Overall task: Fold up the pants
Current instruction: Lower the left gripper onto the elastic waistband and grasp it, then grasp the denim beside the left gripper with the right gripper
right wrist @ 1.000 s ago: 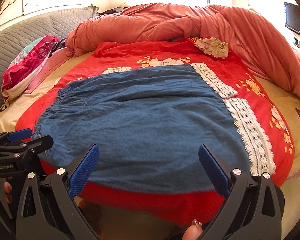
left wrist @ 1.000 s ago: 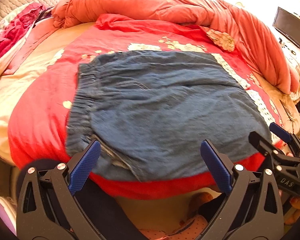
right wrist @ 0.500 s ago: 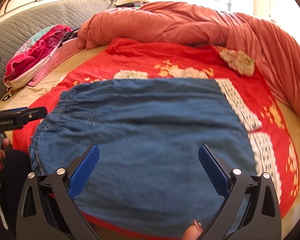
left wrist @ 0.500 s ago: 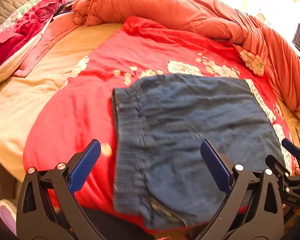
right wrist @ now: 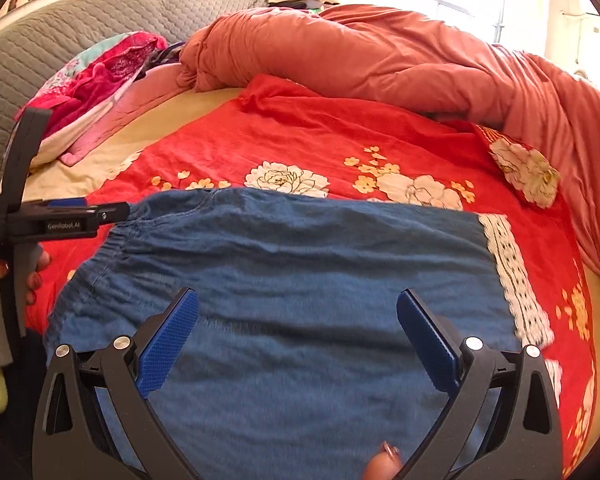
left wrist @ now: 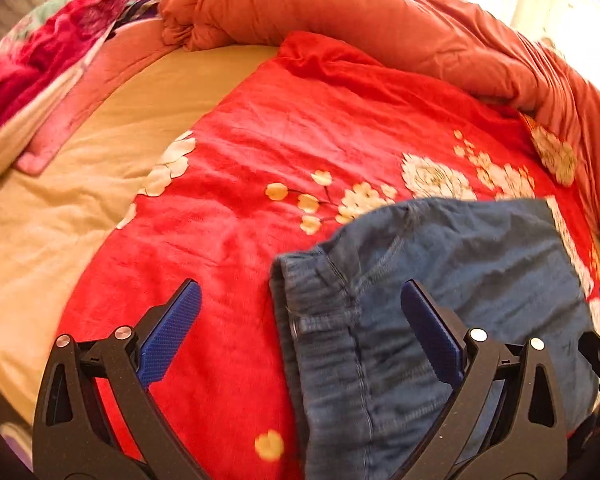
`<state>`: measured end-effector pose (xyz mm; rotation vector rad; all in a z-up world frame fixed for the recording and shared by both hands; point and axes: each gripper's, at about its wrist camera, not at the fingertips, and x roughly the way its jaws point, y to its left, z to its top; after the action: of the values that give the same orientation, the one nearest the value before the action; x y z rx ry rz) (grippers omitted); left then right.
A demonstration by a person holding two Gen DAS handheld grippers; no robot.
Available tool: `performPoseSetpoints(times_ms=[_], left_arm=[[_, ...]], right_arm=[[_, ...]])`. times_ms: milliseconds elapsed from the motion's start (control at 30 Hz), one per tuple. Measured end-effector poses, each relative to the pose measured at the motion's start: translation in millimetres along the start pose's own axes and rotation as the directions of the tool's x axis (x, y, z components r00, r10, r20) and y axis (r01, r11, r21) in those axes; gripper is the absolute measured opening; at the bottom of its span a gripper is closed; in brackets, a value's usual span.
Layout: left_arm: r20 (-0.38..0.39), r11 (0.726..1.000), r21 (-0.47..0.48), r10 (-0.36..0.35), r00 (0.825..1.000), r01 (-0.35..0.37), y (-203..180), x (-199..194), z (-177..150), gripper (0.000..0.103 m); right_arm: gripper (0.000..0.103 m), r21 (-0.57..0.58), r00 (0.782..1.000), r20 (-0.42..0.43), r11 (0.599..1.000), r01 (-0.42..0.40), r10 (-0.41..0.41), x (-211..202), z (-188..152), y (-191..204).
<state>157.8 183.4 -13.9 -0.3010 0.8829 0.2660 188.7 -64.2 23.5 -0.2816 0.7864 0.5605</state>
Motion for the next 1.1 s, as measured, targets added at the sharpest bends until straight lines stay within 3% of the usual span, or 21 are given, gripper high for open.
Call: performPoseSetpoints(times_ms=[233, 500, 667, 933, 1100], left_arm=[[-0.012, 1.0, -0.015, -0.02, 1.0, 0.02, 10, 20, 8, 0.091], [-0.067, 0.999, 0.033, -0.041, 0.997, 0.043, 5, 42, 12, 0.067], [-0.08, 0.994, 0.063, -0.081, 0.994, 0.086, 2, 50, 15, 0.035], [0.029, 0.99, 0.109, -0.097, 0.995, 0.093, -2, 25, 14, 0.03], [0.091, 0.989, 0.141, -0.066, 0.994, 0.053, -4, 15, 15, 0.03]], right_arm=[[0.099, -0.094, 0.999, -0.036, 0.996, -0.003, 0.0, 44, 31, 5], [0.099, -0.113, 0.991, -0.116, 0.991, -0.073, 0.06, 92, 57, 2], [0.099, -0.106, 0.976, -0.18, 0.984, -0.143, 0.122, 126, 79, -3], [0.099, -0.256, 0.958, -0.251, 0.945, -0.203, 0.138, 167, 101, 4], [0.098, -0.428, 0.952, -0.27, 0.868, -0.254, 0.145, 182, 105, 23]])
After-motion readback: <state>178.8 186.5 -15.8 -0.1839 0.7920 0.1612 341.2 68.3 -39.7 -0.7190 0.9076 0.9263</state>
